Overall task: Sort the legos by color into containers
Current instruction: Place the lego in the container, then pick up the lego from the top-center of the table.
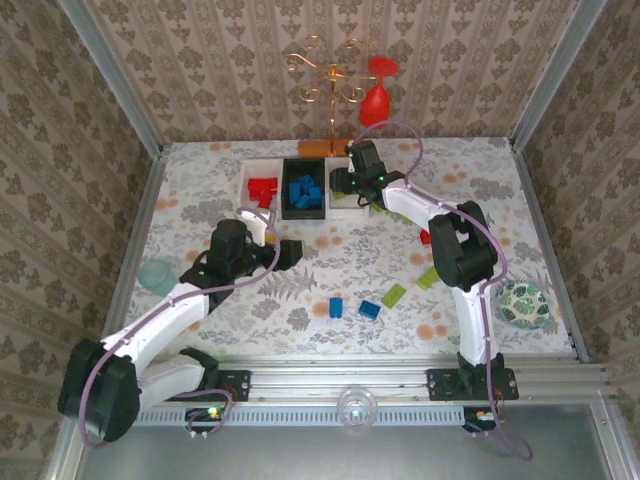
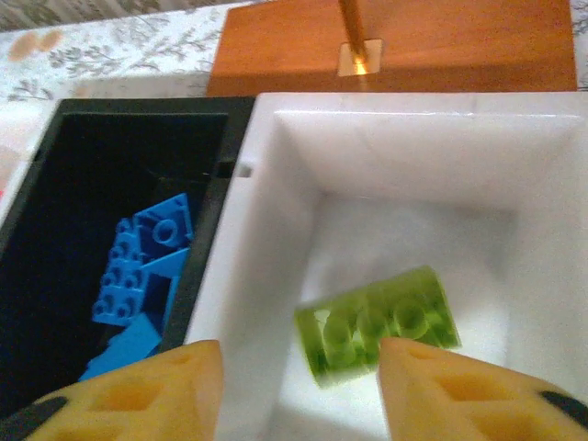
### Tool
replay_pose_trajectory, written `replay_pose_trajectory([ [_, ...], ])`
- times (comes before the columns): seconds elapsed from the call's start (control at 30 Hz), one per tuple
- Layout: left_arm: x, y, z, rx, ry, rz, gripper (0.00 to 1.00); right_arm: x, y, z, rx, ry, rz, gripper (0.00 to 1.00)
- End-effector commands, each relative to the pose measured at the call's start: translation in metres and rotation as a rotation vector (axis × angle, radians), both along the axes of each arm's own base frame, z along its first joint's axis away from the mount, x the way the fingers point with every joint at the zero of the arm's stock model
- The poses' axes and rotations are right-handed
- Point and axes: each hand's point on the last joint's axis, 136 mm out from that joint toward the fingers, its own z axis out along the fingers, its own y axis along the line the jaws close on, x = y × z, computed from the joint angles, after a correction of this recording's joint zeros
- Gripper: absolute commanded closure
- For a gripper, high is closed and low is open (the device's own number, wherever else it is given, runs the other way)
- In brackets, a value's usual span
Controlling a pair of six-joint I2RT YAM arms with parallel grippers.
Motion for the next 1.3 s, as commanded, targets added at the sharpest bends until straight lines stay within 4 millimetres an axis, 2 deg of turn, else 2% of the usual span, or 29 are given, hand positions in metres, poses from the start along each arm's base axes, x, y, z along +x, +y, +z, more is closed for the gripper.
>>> replay_pose_trajectory([
  [0.0, -0.005, 0.006, -0.002, 0.007, 0.011, 0.007, 0.11, 0.003, -0.003, 0.025, 0.013, -0.017, -0.003, 0.46],
  [0.03, -0.005, 0.006, -0.002, 0.007, 0.01, 0.006, 0.11, -0.003, -0.003, 0.03, 0.015, -0.023, 0.006, 0.46],
  [0.13, -0.008, 0.003, 0.001, -0.005, 0.01, -0.011, 0.11, -0.033, -0.019, 0.047, 0.013, -0.063, 0.0, 0.45],
  [0.27, -0.01, -0.003, 0.003, -0.016, 0.012, -0.043, 0.11, -0.083, -0.064, 0.031, -0.093, -0.042, -0.056, 0.44],
  [0.33, -0.009, -0.005, 0.003, -0.017, 0.015, -0.048, 0.11, -0.093, -0.086, 0.019, -0.118, -0.016, -0.087, 0.44],
  [0.4, -0.009, -0.006, 0.003, -0.02, 0.015, -0.051, 0.11, -0.092, -0.103, 0.004, -0.11, 0.046, -0.103, 0.45],
  [0.47, -0.009, -0.007, 0.003, -0.022, 0.017, -0.052, 0.11, -0.085, -0.108, -0.009, -0.112, 0.108, -0.092, 0.47],
  [0.7, -0.009, -0.005, 0.003, -0.016, 0.014, -0.038, 0.11, -0.068, -0.113, -0.032, -0.241, 0.175, -0.037, 0.56],
  [0.83, -0.009, -0.003, 0.003, -0.01, 0.01, -0.032, 0.11, -0.064, -0.107, -0.045, -0.238, 0.218, 0.003, 0.59],
  [1.27, -0.009, -0.001, 0.005, -0.006, 0.002, -0.022, 0.11, -0.046, -0.101, -0.059, -0.247, 0.264, 0.031, 0.62],
])
